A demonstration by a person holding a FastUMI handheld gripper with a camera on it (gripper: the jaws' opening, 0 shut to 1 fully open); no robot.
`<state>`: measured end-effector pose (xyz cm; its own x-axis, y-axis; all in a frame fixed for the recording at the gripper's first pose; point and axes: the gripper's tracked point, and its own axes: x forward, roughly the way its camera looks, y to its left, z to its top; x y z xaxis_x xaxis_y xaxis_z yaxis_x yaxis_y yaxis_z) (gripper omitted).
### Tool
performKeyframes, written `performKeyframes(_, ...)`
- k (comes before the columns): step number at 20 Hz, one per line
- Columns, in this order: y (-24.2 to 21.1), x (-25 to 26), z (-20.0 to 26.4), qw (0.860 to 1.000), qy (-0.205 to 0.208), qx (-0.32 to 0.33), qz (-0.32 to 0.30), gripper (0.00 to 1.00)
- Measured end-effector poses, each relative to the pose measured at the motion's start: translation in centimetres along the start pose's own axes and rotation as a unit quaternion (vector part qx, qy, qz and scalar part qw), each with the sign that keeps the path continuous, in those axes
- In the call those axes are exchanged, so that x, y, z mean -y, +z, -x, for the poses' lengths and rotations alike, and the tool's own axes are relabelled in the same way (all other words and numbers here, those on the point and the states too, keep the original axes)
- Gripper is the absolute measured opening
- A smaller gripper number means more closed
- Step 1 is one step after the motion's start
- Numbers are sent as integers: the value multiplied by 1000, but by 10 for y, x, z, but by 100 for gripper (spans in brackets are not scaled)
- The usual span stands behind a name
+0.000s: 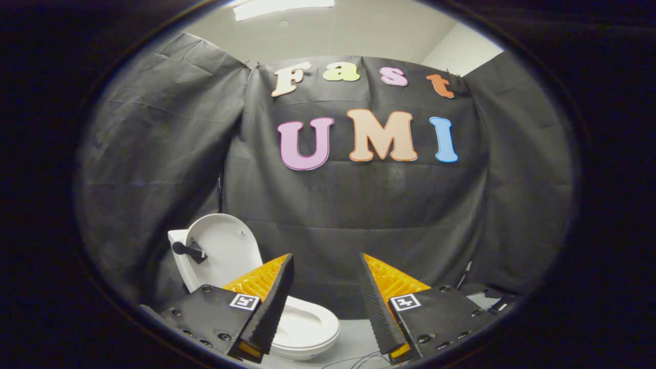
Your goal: Open the toilet lid.
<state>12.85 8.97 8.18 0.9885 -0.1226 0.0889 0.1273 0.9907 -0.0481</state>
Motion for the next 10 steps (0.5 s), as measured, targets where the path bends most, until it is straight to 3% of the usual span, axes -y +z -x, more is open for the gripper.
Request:
performKeyframes(5, -8, 11, 9, 998, 53, 14, -26, 78)
performKeyframes(10, -27, 48, 10, 998, 25, 10, -48, 76)
